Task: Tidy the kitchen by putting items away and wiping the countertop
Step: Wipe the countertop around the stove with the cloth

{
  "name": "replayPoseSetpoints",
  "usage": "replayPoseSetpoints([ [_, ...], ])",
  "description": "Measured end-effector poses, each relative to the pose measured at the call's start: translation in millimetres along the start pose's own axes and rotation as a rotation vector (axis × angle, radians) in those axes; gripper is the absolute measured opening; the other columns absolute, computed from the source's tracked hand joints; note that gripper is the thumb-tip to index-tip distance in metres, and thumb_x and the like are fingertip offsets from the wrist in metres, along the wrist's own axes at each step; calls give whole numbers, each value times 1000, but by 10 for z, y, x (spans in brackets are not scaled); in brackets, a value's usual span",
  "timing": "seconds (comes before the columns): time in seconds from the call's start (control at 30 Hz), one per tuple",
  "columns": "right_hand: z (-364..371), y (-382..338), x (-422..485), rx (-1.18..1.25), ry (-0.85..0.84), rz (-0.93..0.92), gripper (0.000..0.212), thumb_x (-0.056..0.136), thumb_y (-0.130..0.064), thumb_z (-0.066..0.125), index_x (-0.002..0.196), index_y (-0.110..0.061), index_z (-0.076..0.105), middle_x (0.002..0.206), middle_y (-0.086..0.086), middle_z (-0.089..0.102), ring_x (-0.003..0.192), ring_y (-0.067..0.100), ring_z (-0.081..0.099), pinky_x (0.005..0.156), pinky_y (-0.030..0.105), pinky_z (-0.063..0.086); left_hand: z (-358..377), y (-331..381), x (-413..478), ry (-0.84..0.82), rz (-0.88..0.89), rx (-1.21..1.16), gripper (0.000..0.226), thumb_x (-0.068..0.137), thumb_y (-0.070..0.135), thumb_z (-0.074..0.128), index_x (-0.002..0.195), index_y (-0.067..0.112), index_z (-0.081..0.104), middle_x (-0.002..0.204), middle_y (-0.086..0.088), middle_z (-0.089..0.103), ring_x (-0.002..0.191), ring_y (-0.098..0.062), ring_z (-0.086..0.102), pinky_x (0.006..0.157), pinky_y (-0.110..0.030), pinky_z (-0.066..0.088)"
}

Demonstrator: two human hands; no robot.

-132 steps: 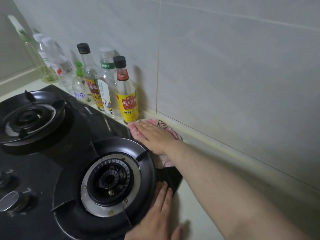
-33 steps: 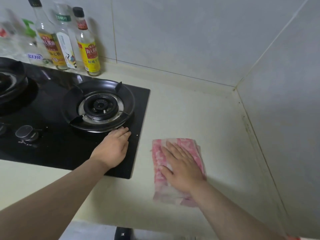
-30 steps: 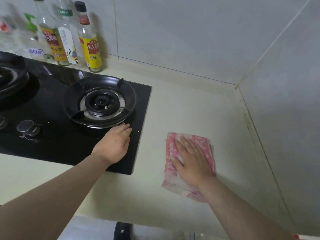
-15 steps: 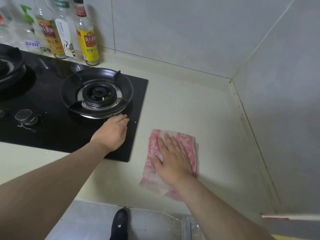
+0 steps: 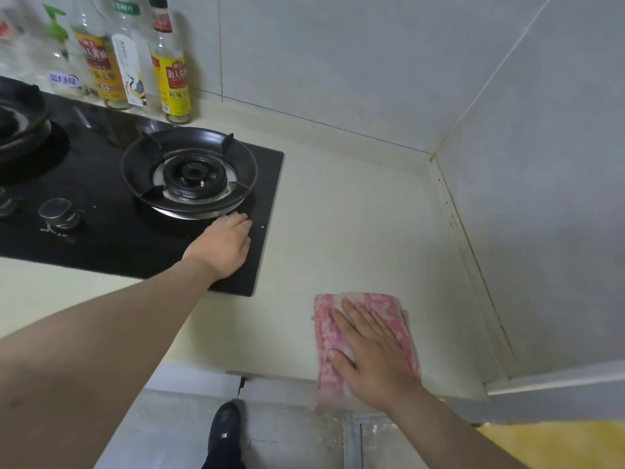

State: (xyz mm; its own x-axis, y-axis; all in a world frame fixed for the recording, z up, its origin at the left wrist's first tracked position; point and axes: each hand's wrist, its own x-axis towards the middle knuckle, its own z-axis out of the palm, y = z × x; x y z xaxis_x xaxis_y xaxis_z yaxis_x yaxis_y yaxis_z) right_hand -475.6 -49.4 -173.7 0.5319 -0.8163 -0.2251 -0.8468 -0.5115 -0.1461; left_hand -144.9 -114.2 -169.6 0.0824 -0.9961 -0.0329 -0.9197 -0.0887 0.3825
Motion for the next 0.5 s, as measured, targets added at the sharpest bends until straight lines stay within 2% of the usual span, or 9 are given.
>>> replayPoseSetpoints([
  [0.13,-71,-268,208,14,21,40,75,90,-65,11,157,-34,0,163,-13,-12,147,3,-17,119,27,-14,-1,5,-18,3,7,14,48,103,23,37,148,8,35,156,-8,31,145,-24,24,119,-36,19],
  [0.23,-36,-537,419,28,37,59,71,95,-62,14,158,-32,-1,165,-8,-12,150,9,-17,121,31,-12,-4,13,-19,16,16,25,45,102,21,38,145,6,40,151,-9,38,140,-26,31,116,-37,23],
  [0.33,44,-895,602,36,61,34,73,95,-62,18,159,-28,5,166,-2,-7,152,16,-11,124,39,-5,33,-21,-6,27,22,-5,45,102,19,38,144,5,41,151,-9,38,140,-26,30,116,-37,22],
  [0.5,86,-1246,682,76,87,25,76,97,-59,26,159,-20,7,167,2,-6,152,19,-10,123,39,-10,67,-96,34,20,26,-11,47,102,22,37,148,9,37,157,-6,31,146,-22,22,120,-35,17],
])
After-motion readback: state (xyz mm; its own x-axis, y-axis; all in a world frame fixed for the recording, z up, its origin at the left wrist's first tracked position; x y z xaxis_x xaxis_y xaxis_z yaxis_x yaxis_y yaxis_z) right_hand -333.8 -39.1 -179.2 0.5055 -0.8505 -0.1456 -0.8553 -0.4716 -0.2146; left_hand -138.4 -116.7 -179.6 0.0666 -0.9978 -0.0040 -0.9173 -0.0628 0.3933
